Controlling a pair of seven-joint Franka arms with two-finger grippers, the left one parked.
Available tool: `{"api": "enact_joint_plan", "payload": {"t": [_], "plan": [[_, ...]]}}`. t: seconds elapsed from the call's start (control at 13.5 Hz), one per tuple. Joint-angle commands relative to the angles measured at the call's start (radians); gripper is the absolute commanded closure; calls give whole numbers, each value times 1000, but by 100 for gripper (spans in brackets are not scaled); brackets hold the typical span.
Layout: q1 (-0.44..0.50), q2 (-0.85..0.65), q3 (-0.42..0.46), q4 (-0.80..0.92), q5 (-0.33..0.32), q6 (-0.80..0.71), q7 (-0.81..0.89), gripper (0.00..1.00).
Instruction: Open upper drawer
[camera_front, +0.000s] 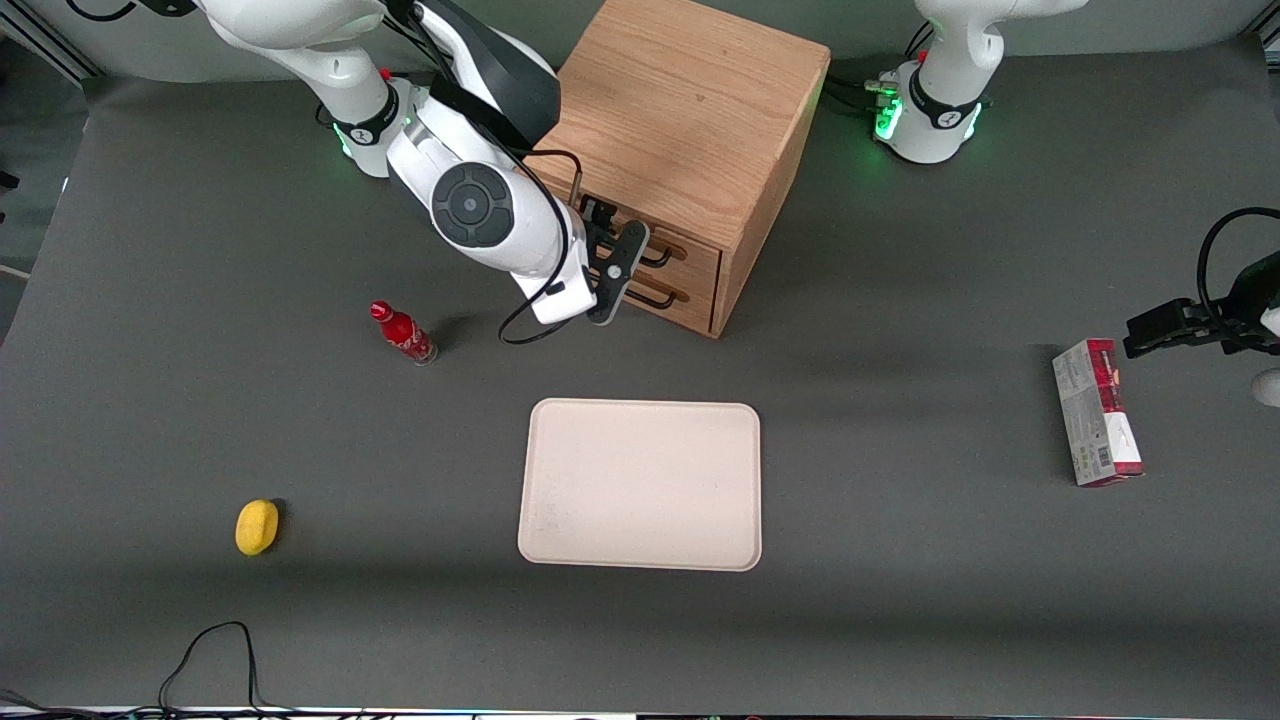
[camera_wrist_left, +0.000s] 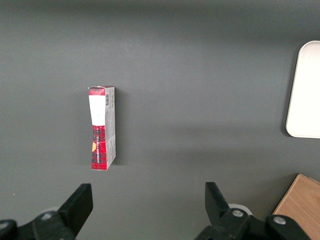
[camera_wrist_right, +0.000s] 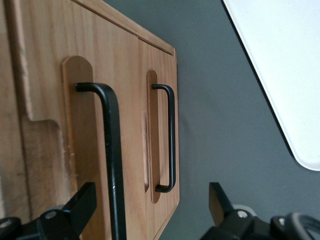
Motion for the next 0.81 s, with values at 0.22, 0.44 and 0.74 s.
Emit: {"api": "enact_joint_plan", "payload": {"t": [0.22,0.44,0.74], "plan": [[6,-12,3,-75,-19,104,-24,0],[-4,12,3,-61,-85,106,-33,0],[-19,44,-11,0,-97,105,-88,0]]}}
